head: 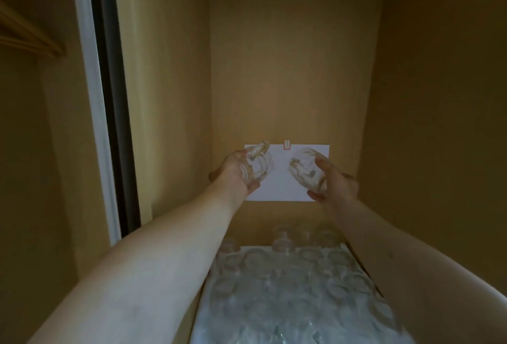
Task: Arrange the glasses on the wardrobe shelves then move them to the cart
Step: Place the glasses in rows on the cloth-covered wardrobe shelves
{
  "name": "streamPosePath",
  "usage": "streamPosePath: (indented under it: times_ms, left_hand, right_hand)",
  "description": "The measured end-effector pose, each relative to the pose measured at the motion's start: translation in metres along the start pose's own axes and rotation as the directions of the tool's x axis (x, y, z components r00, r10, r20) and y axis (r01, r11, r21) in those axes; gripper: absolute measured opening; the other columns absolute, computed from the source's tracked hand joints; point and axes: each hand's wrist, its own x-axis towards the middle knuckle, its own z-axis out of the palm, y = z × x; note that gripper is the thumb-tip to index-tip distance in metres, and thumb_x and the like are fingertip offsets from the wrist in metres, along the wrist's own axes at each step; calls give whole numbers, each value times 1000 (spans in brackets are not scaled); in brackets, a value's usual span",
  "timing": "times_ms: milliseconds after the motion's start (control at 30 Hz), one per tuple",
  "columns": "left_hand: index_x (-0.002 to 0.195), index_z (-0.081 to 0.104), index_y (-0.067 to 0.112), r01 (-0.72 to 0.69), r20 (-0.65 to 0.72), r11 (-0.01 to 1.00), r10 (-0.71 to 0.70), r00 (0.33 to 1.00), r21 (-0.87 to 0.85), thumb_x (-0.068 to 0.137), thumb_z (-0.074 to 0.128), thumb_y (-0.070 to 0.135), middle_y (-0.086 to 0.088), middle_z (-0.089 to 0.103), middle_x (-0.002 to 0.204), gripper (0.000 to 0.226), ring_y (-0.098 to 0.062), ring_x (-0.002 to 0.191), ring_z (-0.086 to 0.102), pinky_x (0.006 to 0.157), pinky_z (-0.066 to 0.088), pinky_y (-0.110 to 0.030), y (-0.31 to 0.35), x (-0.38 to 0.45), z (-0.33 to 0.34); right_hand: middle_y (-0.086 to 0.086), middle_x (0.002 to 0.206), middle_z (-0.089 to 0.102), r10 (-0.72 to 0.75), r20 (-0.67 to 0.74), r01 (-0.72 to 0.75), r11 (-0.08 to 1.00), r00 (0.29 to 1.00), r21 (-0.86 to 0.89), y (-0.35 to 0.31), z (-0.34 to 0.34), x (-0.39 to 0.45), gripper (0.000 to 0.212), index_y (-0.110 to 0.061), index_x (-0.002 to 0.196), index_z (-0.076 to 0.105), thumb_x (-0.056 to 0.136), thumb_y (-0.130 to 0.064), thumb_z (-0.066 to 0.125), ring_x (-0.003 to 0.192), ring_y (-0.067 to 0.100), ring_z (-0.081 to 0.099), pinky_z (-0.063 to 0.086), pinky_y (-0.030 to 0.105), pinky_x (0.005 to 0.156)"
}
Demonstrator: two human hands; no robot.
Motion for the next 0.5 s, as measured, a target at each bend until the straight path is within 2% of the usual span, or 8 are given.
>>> streamPosePath:
  times_ms: [67,167,267,367,433,500]
  left_hand:
    - [132,58,17,29,73,997,-23,997,-76,87,74,32,-12,60,131,50,-35,114,62,76,58,-48,-1,-11,-3]
    - [119,61,12,76,197,981,-40,980,-176,85,77,24,-17,60,122,39,-36,110,61,93,56,-54,-5,-26,-10]
    - [113,62,10,105,282,970,-40,959,-219,85,78,21,-20,60,120,34,-38,106,64,91,56,-56,-12,-36,-18]
    - [124,63,11,132,328,954,-38,944,-269,86,78,22,-21,58,129,43,-40,111,63,88,58,-57,-20,-42,-22]
    - [120,65,13,138,337,949,-37,941,-282,83,81,20,-19,58,126,41,-40,111,62,91,57,-57,-25,-47,-22]
    - [116,65,15,148,341,947,-44,939,-285,79,84,17,-19,55,126,41,-40,109,59,95,54,-56,-31,-51,-23]
  right_hand:
    - [5,108,67,88,143,-113,979,986,171,2,-2,-11,37,-19,109,63,84,-41,81,96,24,69,62,42,76]
    - [7,127,69,59,318,-163,936,946,313,8,-5,-23,46,-21,129,65,91,-47,71,113,24,67,59,41,84]
    - [9,132,66,10,330,-133,927,944,350,16,-12,-36,62,-23,136,62,82,-50,77,121,31,62,57,50,94]
    - [11,133,64,16,310,-117,943,951,311,22,-18,-51,68,-23,138,60,80,-53,76,121,33,62,55,53,96]
    - [7,131,67,36,285,-111,962,958,250,25,-23,-61,66,-23,138,60,83,-58,71,120,28,62,54,48,97]
    - [2,118,73,44,255,-100,973,966,209,26,-29,-71,60,-24,131,65,85,-63,67,105,19,67,56,37,85]
